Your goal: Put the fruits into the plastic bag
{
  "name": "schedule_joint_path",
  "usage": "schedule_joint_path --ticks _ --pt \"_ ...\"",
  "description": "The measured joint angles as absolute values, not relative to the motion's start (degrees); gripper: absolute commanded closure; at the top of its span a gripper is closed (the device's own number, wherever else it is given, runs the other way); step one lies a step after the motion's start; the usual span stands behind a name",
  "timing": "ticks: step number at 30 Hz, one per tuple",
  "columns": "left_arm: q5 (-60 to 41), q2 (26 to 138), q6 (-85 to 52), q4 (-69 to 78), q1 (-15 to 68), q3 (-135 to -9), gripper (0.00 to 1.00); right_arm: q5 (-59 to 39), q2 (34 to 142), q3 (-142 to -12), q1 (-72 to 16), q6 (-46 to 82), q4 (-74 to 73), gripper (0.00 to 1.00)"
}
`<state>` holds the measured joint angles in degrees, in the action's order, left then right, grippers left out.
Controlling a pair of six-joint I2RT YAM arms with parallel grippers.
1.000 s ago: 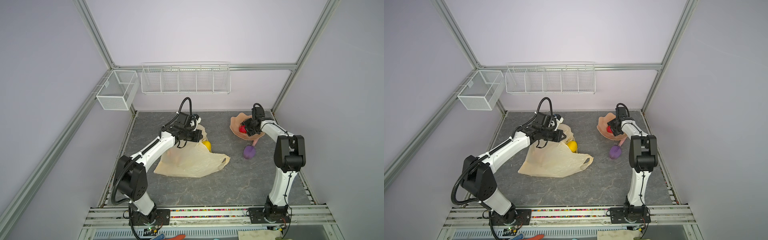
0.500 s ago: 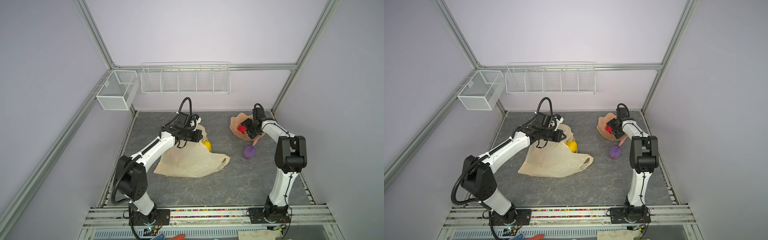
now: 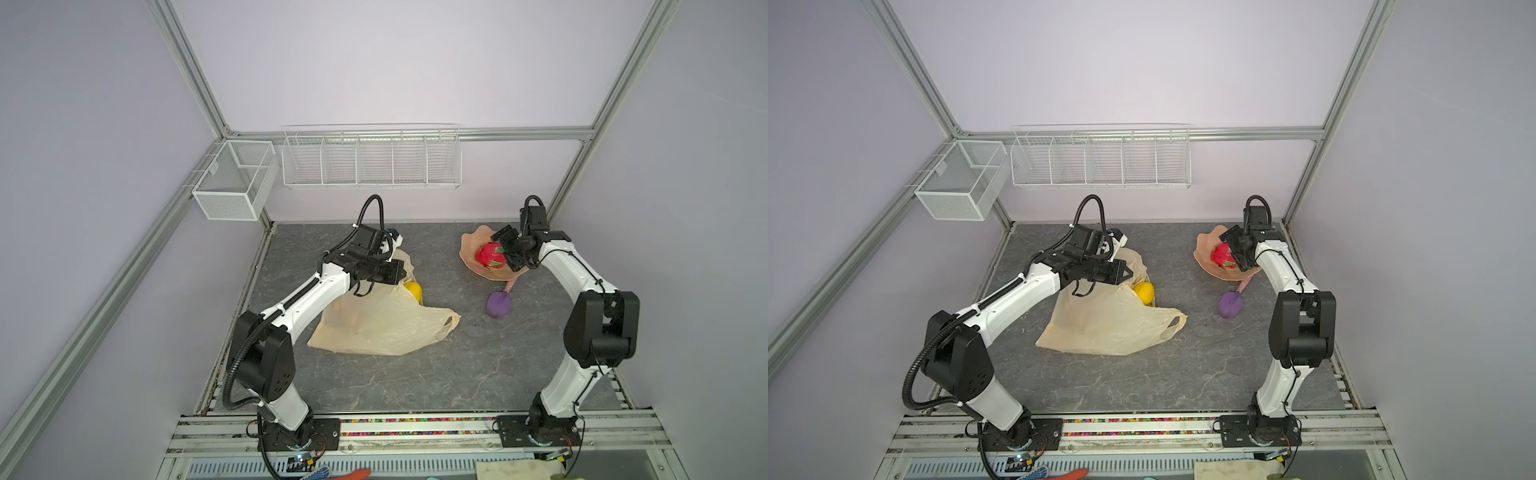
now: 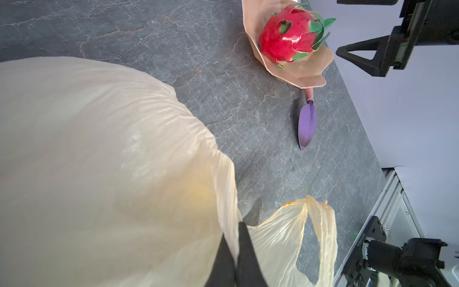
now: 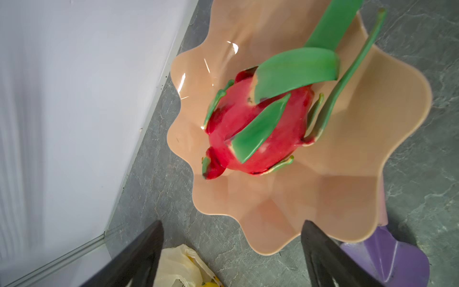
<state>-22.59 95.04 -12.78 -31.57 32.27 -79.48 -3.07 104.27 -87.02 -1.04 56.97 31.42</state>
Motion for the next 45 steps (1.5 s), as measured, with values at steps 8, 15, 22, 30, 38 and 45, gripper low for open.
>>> schedule_joint_path --ticks 8,15,22,30,38,45 --pt "-22.8 95.0 -12.8 -31.6 32.3 -79.5 1.0 -4.4 111.5 -90.1 1.3 57.0 30.5 0.12" --pt "-22.8 95.0 -12.8 -31.6 32.3 -79.5 1.0 -5.4 115.8 -91.6 1.4 58.3 28.5 0.12" --pt "-22.7 95.0 -12.8 -31.6 32.2 -79.5 1.0 -5.7 118.6 -93.1 1.7 59.4 26.1 0.12" --pt "-22.8 95.0 -12.8 -31.6 32.2 -79.5 1.0 -6.4 120.1 -93.6 1.8 60.9 23.2 0.12" --pt "-22.7 95.0 -12.8 -31.7 32.2 -79.5 1.0 -6.7 120.8 -93.4 1.8 61.3 21.0 0.12" --pt "-22.8 95.0 -12.8 -31.8 32.2 -79.5 1.0 -6.7 121.5 -94.2 1.8 61.0 20.9 0.12"
